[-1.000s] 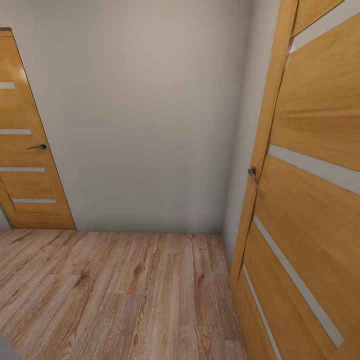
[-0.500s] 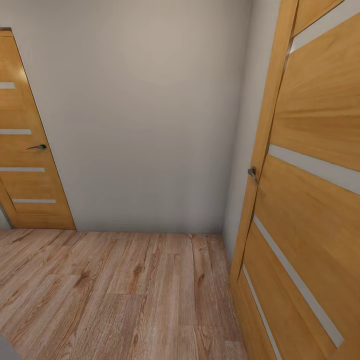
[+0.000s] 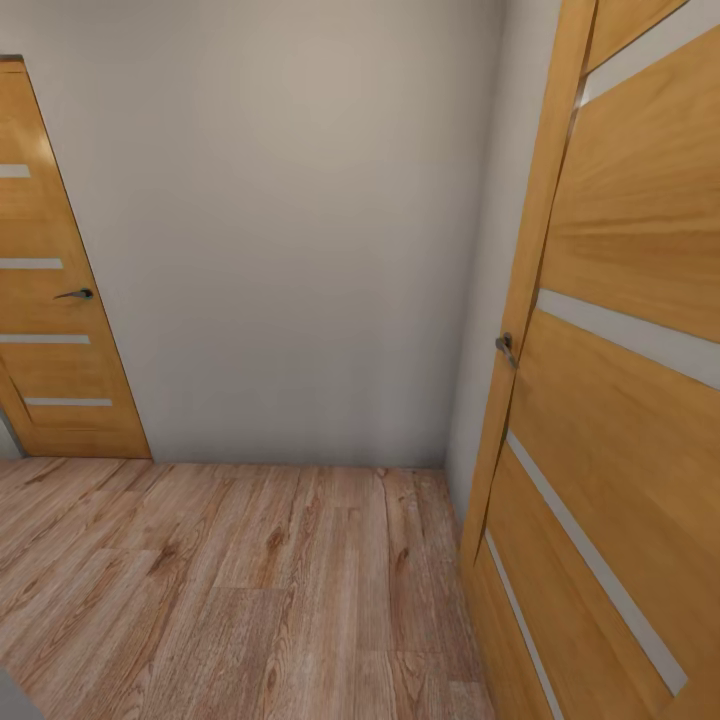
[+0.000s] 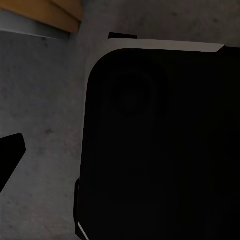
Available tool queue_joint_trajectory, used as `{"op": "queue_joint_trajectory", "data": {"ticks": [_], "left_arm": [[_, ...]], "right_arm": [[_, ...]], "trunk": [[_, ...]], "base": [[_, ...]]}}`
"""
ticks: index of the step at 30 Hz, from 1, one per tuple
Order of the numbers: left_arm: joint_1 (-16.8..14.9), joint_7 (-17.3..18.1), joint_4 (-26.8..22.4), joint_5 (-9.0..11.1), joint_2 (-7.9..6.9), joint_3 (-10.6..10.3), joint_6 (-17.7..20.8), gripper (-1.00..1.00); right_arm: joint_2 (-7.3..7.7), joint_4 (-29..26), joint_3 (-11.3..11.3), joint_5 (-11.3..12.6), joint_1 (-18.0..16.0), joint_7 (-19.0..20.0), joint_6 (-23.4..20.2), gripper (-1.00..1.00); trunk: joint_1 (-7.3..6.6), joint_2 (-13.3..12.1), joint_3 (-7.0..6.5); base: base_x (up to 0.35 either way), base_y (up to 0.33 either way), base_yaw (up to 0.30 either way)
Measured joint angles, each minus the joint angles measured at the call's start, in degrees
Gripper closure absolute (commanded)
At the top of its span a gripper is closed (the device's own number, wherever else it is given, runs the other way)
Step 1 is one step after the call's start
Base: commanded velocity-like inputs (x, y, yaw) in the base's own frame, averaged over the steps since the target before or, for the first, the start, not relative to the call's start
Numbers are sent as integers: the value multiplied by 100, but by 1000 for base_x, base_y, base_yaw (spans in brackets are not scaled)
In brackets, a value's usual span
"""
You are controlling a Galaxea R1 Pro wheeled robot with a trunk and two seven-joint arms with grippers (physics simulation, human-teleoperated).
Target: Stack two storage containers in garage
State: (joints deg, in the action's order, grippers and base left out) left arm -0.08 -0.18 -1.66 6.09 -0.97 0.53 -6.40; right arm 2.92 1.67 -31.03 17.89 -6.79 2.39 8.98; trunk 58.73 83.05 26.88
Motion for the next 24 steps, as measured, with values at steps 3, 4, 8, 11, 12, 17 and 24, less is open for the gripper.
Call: {"op": "queue_joint_trajectory", "data": {"ticks": [3,4,8,11,12,17,24], "left_arm": [[0,0,0,0,0,5,1,-100],[0,0,0,0,0,6,1,-100],[0,0,0,0,0,8,1,-100],[0,0,0,0,0,8,1,-100],[0,0,0,0,0,6,1,-100],[0,-2,0,0,0,8,1,-100],[0,0,0,0,0,5,1,-100]], "right_arm": [[0,-2,0,-2,0,0,0,-100],[0,-1,0,-2,0,0,0,-100],[0,-4,0,-2,0,0,0,-100],[0,-6,-1,-3,0,0,1,-100],[0,-7,0,31,0,-4,0,-100],[-3,-8,-11,36,0,-18,-22,-100],[-8,-8,-30,1,0,-59,-76,-100]], "trunk": [[0,0,0],[0,0,0],[0,0,0],[0,0,0],[0,0,0],[0,0,0],[0,0,0]], "base": [[0,0,0],[0,0,0],[0,0,0],[0,0,0],[0,0,0],[0,0,0],[0,0,0]]}}
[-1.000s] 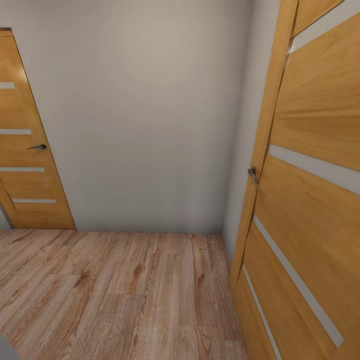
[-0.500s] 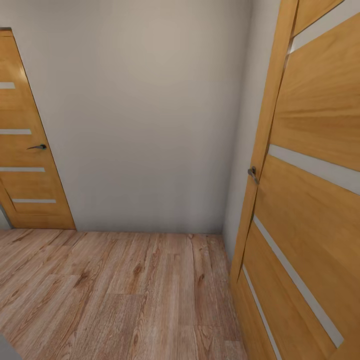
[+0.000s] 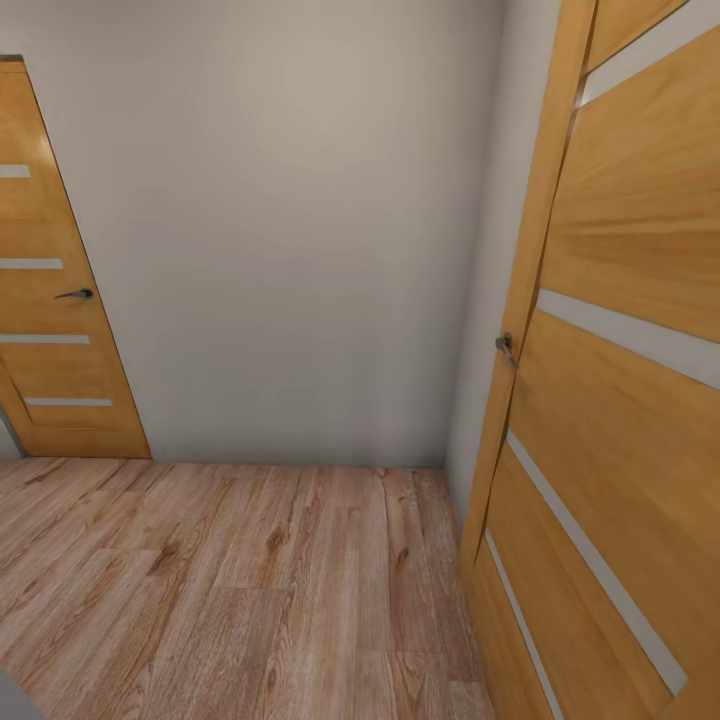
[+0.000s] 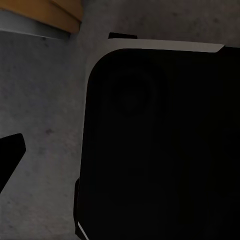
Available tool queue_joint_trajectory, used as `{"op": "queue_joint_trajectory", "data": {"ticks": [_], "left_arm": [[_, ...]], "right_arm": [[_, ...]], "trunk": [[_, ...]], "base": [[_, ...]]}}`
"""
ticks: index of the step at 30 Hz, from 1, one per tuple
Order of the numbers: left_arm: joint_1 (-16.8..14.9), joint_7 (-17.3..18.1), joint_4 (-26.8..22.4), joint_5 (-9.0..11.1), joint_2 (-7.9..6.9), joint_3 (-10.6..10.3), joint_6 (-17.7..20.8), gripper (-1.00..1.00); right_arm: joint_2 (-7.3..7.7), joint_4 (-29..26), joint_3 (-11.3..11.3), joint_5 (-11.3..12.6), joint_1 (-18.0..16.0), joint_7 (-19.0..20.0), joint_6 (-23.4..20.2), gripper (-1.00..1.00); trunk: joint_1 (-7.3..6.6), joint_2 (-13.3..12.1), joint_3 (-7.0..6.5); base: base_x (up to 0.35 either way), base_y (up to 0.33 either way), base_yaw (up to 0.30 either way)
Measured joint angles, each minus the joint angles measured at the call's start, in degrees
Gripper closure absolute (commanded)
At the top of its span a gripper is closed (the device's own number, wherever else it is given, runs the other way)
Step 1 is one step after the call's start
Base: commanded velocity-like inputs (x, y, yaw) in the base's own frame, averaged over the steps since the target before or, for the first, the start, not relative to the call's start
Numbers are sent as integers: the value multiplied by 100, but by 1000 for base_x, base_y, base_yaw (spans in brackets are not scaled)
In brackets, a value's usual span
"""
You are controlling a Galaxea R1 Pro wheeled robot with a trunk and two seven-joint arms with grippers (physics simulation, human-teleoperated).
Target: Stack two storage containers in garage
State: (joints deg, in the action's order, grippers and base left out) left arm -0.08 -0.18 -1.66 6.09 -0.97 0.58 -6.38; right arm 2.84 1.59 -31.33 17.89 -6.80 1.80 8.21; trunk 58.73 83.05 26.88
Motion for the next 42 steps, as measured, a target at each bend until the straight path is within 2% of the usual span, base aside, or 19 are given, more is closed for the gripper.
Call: {"op": "queue_joint_trajectory", "data": {"ticks": [17,27,34,42], "left_arm": [[0,-9,0,1,0,3,0,-100],[0,0,0,-2,0,-5,0,-100],[0,0,0,9,0,2,0,-100],[0,-7,0,10,0,3,0,-100]], "right_arm": [[8,0,-9,-18,0,62,14,-100],[1,0,-2,-11,0,13,7,-100],[6,0,-1,4,0,-11,2,-100],[8,0,0,6,0,-13,13,-100]], "trunk": [[0,0,0],[-3,1,0],[0,0,0],[0,0,0]], "base": [[4,0,0],[256,0,0],[53,0,3],[2,0,162]]}}
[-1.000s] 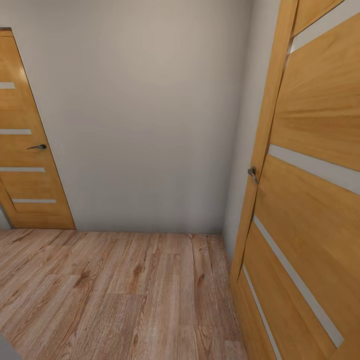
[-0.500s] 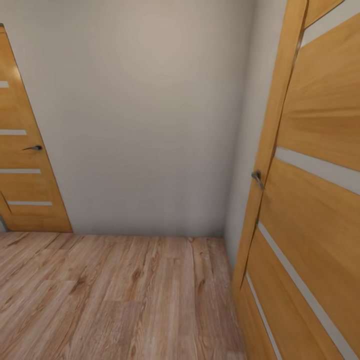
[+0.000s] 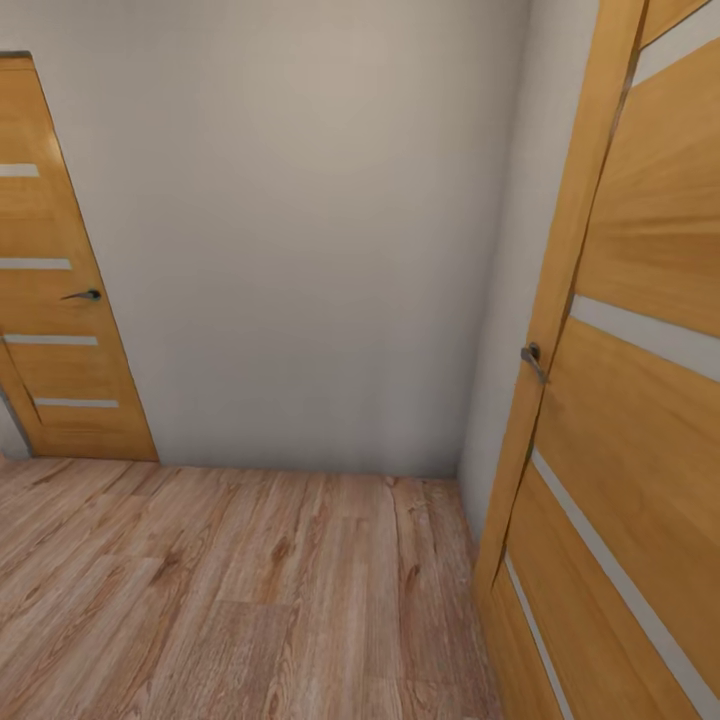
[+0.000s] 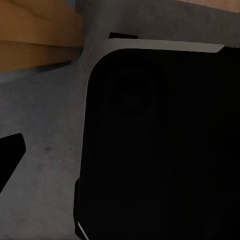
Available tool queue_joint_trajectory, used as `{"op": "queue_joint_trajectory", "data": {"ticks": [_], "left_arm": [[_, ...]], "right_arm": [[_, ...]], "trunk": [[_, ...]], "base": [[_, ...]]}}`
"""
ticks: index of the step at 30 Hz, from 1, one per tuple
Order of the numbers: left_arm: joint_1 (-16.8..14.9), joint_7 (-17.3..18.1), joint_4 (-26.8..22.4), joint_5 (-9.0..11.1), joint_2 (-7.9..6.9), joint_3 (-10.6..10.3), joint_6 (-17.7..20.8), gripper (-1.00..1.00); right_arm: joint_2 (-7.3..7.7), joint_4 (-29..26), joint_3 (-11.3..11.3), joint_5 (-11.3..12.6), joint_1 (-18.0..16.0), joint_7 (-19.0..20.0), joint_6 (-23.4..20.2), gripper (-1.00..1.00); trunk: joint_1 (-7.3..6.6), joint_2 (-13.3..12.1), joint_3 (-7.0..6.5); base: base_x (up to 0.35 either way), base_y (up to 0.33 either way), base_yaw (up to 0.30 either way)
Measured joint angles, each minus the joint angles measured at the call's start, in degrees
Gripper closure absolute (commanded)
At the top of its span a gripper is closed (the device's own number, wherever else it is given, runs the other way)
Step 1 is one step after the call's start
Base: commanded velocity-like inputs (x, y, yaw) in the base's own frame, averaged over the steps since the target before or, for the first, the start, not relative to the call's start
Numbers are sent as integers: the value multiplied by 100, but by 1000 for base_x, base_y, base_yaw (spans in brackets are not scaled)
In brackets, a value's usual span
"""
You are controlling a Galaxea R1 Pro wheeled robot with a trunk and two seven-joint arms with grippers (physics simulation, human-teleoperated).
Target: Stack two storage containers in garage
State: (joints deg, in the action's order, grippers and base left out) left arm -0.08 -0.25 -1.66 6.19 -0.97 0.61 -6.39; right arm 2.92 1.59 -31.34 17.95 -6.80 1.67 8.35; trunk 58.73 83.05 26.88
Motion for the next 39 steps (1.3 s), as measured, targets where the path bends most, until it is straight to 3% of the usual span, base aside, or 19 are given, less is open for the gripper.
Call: {"op": "queue_joint_trajectory", "data": {"ticks": [25,39], "left_arm": [[0,-1,0,0,0,0,-5,-100],[0,-1,0,0,0,0,-6,-100]], "right_arm": [[0,0,13,13,0,-5,26,-100],[0,0,18,35,0,-7,20,-100]], "trunk": [[0,0,0],[0,0,0]], "base": [[0,0,7],[0,0,-71]]}}
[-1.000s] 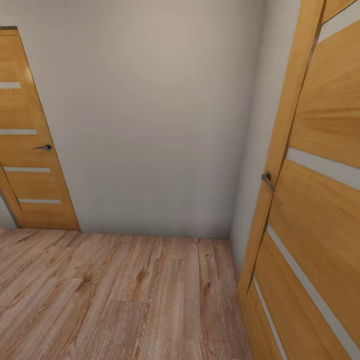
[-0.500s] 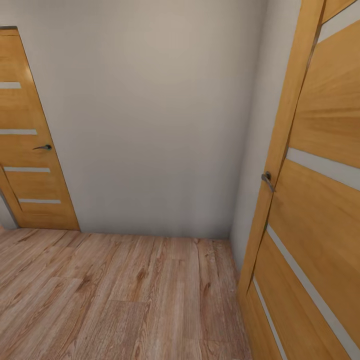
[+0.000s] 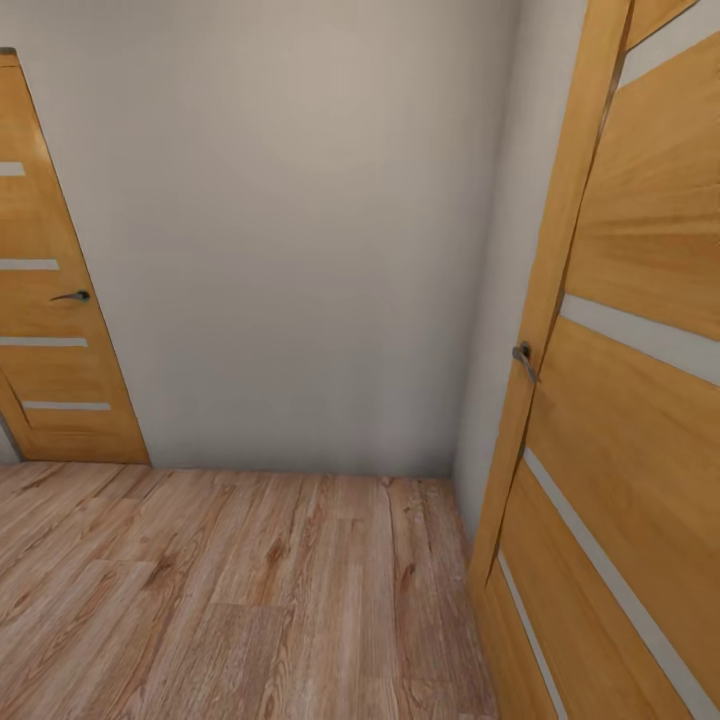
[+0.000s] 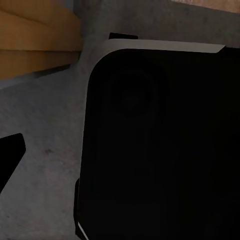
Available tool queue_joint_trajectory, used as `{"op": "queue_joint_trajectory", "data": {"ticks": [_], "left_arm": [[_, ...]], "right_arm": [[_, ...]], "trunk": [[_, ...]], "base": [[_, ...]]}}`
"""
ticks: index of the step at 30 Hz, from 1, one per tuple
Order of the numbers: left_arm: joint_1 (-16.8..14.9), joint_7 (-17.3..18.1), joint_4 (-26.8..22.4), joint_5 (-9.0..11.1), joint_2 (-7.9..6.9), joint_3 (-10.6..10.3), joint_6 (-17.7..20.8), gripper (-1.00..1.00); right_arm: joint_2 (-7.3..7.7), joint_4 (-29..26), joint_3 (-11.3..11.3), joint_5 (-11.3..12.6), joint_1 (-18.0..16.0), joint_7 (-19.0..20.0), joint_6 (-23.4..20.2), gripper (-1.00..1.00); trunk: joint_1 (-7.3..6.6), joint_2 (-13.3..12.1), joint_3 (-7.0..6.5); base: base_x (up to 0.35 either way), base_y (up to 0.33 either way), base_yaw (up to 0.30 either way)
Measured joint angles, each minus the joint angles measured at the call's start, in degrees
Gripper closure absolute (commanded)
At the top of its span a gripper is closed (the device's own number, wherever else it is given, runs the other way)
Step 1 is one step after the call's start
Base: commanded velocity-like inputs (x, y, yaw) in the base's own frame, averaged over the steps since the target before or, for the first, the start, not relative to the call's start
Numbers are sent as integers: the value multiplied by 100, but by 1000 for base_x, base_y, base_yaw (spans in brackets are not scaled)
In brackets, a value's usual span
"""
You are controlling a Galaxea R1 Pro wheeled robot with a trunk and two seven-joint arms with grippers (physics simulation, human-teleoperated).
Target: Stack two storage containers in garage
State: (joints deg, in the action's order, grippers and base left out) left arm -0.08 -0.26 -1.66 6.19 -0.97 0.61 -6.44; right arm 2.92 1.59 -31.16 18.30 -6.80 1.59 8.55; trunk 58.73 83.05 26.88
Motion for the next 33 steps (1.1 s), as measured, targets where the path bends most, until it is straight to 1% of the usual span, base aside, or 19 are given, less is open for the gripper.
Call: {"op": "queue_joint_trajectory", "data": {"ticks": [4,13,28,33], "left_arm": [[0,2,0,-6,2,-4,4,-100],[0,9,0,-25,2,-30,-1,-100],[0,0,0,-11,0,-14,-3,-100],[0,0,-1,-11,0,-10,-1,-100]], "right_arm": [[0,0,0,0,0,0,0,-100],[0,0,0,1,0,0,-1,-100],[0,0,0,0,0,0,0,-100],[0,0,0,6,1,0,1,-100]], "trunk": [[-1,0,0],[-2,0,0],[0,0,0],[0,0,0]], "base": [[62,-4,-1],[228,-53,0],[14,-4,0],[0,0,-125]]}}
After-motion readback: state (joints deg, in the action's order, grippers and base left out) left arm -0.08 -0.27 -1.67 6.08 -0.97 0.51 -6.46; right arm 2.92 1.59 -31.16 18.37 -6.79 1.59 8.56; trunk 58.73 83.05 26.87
